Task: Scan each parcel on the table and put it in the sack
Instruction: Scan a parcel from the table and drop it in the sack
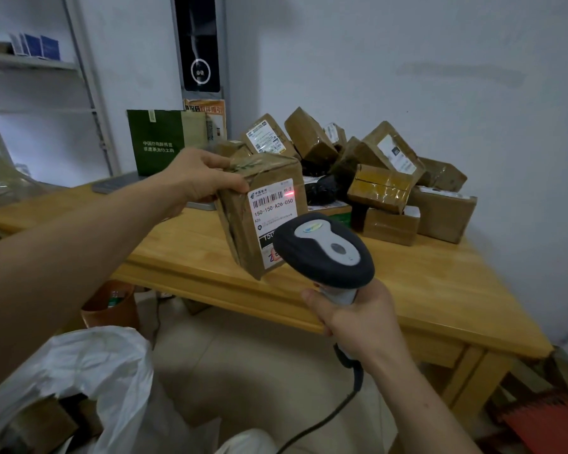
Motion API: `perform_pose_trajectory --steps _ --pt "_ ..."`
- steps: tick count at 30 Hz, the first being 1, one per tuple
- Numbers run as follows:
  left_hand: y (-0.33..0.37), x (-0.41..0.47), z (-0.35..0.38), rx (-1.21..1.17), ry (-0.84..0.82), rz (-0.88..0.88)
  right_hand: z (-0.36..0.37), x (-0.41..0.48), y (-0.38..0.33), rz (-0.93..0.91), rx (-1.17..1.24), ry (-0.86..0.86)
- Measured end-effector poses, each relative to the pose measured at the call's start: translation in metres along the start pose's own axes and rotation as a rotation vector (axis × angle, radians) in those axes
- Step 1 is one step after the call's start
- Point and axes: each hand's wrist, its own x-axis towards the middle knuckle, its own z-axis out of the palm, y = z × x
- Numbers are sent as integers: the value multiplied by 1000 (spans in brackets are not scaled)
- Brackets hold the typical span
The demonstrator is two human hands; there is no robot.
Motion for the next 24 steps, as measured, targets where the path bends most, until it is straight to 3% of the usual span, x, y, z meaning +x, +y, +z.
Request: perform_pose_trajectory --steps 19,24 --pt "-17 4 -15 5 18 -5 13 1 -2 23 -10 10" --pt "-34 -5 -34 -112 57 -85 24 5 0 75 91 -50"
